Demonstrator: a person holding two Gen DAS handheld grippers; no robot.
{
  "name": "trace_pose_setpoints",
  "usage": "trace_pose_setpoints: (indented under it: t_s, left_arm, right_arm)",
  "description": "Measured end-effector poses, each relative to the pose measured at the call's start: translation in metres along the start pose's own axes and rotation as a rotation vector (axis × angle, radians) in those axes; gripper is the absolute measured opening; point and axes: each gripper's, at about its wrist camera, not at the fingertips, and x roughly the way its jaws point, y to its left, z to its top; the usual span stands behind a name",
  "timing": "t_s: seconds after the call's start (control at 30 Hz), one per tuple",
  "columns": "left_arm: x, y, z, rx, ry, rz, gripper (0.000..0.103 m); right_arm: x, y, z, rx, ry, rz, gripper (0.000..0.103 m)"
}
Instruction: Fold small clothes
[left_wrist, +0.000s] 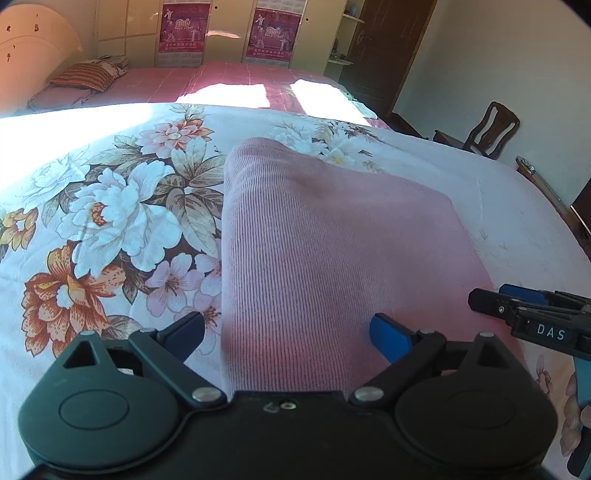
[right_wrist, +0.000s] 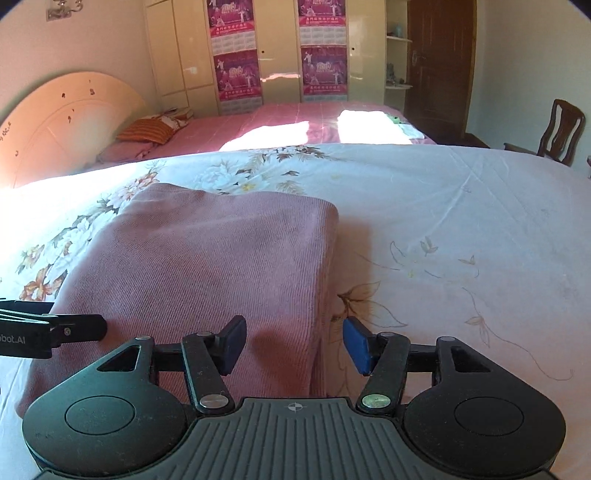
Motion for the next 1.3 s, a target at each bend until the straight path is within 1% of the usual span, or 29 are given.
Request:
trace_pose_setpoints:
  t_s: [0.13, 0.27, 0.4, 0.53, 0.6, 0.63, 0.67, 0.7, 0.73, 0.8, 0.83, 0.87, 0.93, 1.0, 1.03, 1.07, 1.13, 1.17, 1.3]
  left_arm:
    - [0.008, -0.001, 0.004, -0.002, 0.017, -0.03, 0.096]
    - [0.017, 0.0, 0.004, -0.009, 0.034, -0.063, 0.098]
    - [0.026, 0.003, 0.005, -0.026, 0.059, -0.104, 0.097]
    - [0.032, 0.004, 0.005, -0.031, 0.065, -0.135, 0.094]
    - [0.032, 0.003, 0.005, -0.026, 0.058, -0.144, 0.089]
    - [0.03, 0.003, 0.005, -0.027, 0.054, -0.149, 0.084]
    - [0.027, 0.003, 0.005, -0.026, 0.046, -0.159, 0.075]
    - [0.024, 0.002, 0.006, -0.019, 0.041, -0.164, 0.071]
    - [0.022, 0.002, 0.006, -0.011, 0.038, -0.166, 0.068]
    - [0.024, 0.002, 0.007, -0.009, 0.04, -0.168, 0.068]
    - [0.025, 0.002, 0.007, -0.012, 0.041, -0.17, 0.068]
    - [0.026, 0.002, 0.006, -0.015, 0.038, -0.172, 0.068]
    - [0.027, 0.0, 0.006, -0.012, 0.034, -0.167, 0.067]
    - [0.024, -0.001, 0.007, -0.007, 0.029, -0.164, 0.06]
    - [0.021, -0.002, 0.007, -0.004, 0.023, -0.162, 0.054]
    - [0.017, -0.004, 0.007, 0.005, 0.014, -0.159, 0.047]
    - [0.01, -0.006, 0.009, 0.02, -0.002, -0.156, 0.041]
    - [0.006, -0.006, 0.01, 0.02, -0.009, -0.159, 0.039]
    - [-0.008, -0.008, 0.012, 0.028, -0.035, -0.175, 0.036]
  right_arm:
    - [0.008, -0.019, 0.002, 0.094, 0.029, 0.047, 0.058]
    - [0.014, -0.029, 0.005, 0.168, 0.046, 0.123, 0.058]
    - [0.025, -0.033, 0.007, 0.215, 0.062, 0.189, 0.058]
    - [0.031, -0.035, 0.008, 0.224, 0.049, 0.221, 0.058]
    - [0.033, -0.035, 0.01, 0.221, 0.046, 0.223, 0.057]
    - [0.033, -0.035, 0.011, 0.22, 0.051, 0.225, 0.057]
    - [0.031, -0.035, 0.012, 0.223, 0.059, 0.237, 0.044]
    - [0.031, -0.038, 0.012, 0.241, 0.08, 0.28, 0.031]
    - [0.03, -0.04, 0.011, 0.252, 0.085, 0.29, 0.026]
    - [0.032, -0.044, 0.009, 0.26, 0.087, 0.289, 0.026]
    - [0.033, -0.045, 0.009, 0.274, 0.089, 0.299, 0.028]
    - [0.033, -0.044, 0.01, 0.279, 0.092, 0.305, 0.032]
    - [0.032, -0.039, 0.012, 0.265, 0.093, 0.292, 0.034]
    - [0.027, -0.032, 0.012, 0.243, 0.097, 0.275, 0.034]
    - [0.025, -0.031, 0.013, 0.237, 0.102, 0.274, 0.032]
    - [0.024, -0.031, 0.014, 0.243, 0.105, 0.28, 0.025]
    - [0.02, -0.035, 0.014, 0.267, 0.103, 0.291, 0.023]
    - [0.016, -0.036, 0.014, 0.282, 0.097, 0.301, 0.023]
    - [0.002, -0.037, 0.015, 0.32, 0.068, 0.342, 0.022]
